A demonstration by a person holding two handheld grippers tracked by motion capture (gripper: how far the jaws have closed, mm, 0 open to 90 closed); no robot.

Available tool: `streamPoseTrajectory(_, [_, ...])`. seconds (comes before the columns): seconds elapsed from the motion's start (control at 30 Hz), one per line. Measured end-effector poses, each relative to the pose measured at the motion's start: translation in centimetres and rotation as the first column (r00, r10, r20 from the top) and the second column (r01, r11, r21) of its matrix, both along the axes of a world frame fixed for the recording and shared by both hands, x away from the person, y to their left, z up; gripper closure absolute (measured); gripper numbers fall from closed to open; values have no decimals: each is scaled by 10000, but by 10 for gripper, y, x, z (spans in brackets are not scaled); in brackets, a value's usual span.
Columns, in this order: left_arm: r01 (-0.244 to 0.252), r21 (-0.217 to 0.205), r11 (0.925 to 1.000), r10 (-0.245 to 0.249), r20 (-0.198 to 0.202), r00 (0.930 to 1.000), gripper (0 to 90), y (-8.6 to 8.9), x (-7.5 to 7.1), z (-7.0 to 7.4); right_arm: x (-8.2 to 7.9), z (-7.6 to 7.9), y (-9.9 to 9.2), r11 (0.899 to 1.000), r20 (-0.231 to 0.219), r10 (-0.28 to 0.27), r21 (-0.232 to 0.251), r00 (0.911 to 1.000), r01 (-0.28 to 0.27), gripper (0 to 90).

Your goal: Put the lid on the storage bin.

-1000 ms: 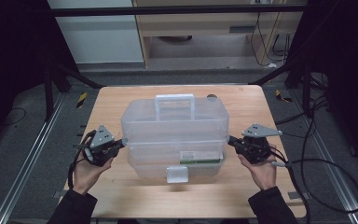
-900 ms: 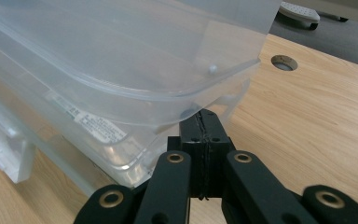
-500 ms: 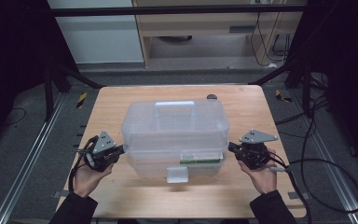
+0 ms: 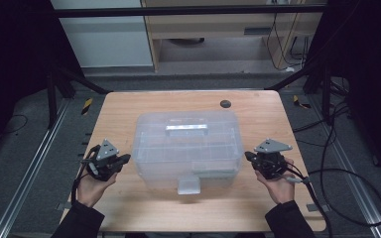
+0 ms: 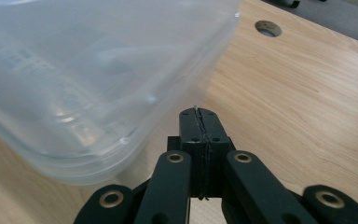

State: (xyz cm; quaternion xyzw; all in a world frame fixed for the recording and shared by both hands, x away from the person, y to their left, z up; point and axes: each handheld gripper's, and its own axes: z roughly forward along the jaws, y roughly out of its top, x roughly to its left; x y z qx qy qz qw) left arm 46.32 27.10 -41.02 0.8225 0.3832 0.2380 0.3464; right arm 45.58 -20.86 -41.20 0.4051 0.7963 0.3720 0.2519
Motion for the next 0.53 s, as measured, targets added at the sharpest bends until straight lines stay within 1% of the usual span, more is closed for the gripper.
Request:
streamPoseTrajectory(0.03, [-272, 24, 9996, 272, -33, 9996, 895, 4, 3, -3, 1, -1, -2, 9999, 10, -86, 53, 10000, 86, 900])
streamPoseTrajectory(0.13, [-781, -26, 9969, 780, -137, 9969, 887, 13, 9, -12, 4, -7, -10, 9985, 66, -542, -56, 9985, 542, 893])
streamPoseTrajectory(0.17, [-1027, -16, 9947, 1026, -235, 9944, 876, 18, 12, -15, 6, -9, -12, 9978, 99, -651, -110, 9978, 652, 886])
streamPoseTrajectory(0.2, [-1170, -48, 9931, 1168, -254, 9928, 857, 21, 14, -17, 8, -14, -16, 9965, 35, -834, -105, 9965, 834, 876])
streamPoseTrajectory(0.23, [-1428, -29, 9897, 1427, -253, 9894, 845, 26, 16, -21, 9, -16, -19, 9955, 40, -946, -114, 9955, 946, 865])
streamPoseTrajectory(0.3, [-1792, 38, 9838, 1792, -210, 9836, 806, 34, 20, -25, 13, -23, -27, 9913, -14, -1310, -162, 9914, 1310, 808])
streamPoseTrajectory(0.33, [-2011, -7, 9796, 2010, -208, 9794, 777, 38, 22, -28, 15, -26, -31, 9889, 64, -1476, -127, 9890, 1477, 762])
streamPoseTrajectory(0.43, [-2575, -114, 9662, 2573, -184, 9662, 653, 49, 26, -36, 20, -34, -44, 9797, -37, -2006, 9, 9797, 2006, 577])
streamPoseTrajectory(0.47, [-2751, -165, 9613, 2749, -155, 9614, 606, 52, 28, -38, 21, -35, -47, 9777, -121, -2098, 38, 9777, 2098, 504])
streamPoseTrajectory(0.53, [-3012, -153, 9534, 3010, -140, 9535, 519, 56, 30, -42, 22, -38, -54, 9702, 48, -2422, -54, 9702, 2422, 378])
